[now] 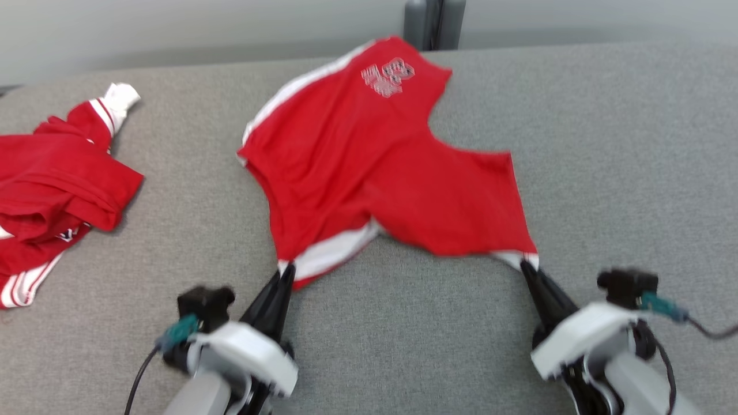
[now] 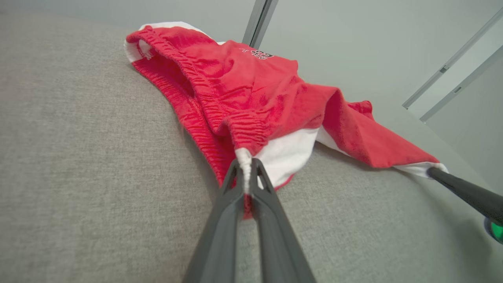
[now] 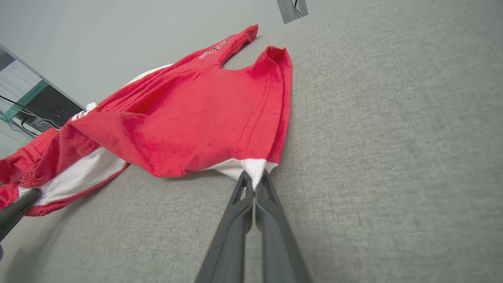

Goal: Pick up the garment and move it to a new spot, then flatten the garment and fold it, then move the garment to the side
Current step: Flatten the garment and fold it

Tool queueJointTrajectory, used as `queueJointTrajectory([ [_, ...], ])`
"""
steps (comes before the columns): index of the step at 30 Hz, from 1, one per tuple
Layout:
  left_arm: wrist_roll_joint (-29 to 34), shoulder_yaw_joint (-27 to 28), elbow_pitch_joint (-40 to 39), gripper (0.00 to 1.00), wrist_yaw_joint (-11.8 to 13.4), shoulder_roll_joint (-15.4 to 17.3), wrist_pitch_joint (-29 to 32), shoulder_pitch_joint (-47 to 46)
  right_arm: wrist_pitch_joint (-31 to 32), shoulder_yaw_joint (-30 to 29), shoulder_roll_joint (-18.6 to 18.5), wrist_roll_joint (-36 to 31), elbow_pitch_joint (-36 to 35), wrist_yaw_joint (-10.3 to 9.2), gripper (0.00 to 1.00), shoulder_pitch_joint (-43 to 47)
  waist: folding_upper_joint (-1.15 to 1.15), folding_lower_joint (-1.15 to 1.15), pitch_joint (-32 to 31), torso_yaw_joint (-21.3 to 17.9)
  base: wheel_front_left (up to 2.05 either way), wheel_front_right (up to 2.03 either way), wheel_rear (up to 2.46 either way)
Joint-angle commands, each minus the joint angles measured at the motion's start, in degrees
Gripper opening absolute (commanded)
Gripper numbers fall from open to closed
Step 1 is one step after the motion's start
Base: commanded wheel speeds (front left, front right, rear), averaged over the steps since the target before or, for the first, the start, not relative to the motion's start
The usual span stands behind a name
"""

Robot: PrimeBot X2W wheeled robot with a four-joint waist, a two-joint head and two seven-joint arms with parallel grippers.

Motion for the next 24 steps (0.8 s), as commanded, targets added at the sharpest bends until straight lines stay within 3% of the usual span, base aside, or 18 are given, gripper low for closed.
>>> queueJointTrajectory([
  [1,0.25,-0.01,-0.94,0.00,-0.03,1.10,-0.08,1.65,-0.37,-0.63,-0.52,-0.59,-1.13,0.01,0.00,1.87,0.00,0.00,-2.03,0.21,0.00,0.00,0.00],
  [5,0.48,0.00,-8.07,0.00,0.74,4.11,-0.02,9.20,-0.37,-4.70,-1.31,-3.19,-7.65,0.01,0.00,11.25,0.00,0.00,-4.24,-0.40,0.00,0.00,0.00],
  [12,0.64,0.13,-24.51,0.00,6.53,7.89,3.14,21.30,1.49,-12.37,-0.56,-10.07,-18.73,0.01,0.00,25.67,0.00,0.00,-4.76,-0.66,0.00,0.00,0.00],
  [20,0.22,1.62,-41.03,0.00,14.71,10.35,7.19,33.31,10.71,-24.12,3.12,-18.51,-33.63,0.01,0.00,40.66,0.00,0.00,-6.40,-0.29,0.00,0.00,0.00],
  [24,0.17,1.90,-45.26,0.00,16.38,11.25,9.35,34.49,14.98,-27.20,4.64,-20.78,-38.48,0.01,0.00,41.29,0.00,0.00,-6.87,-0.18,0.00,0.00,0.00],
])
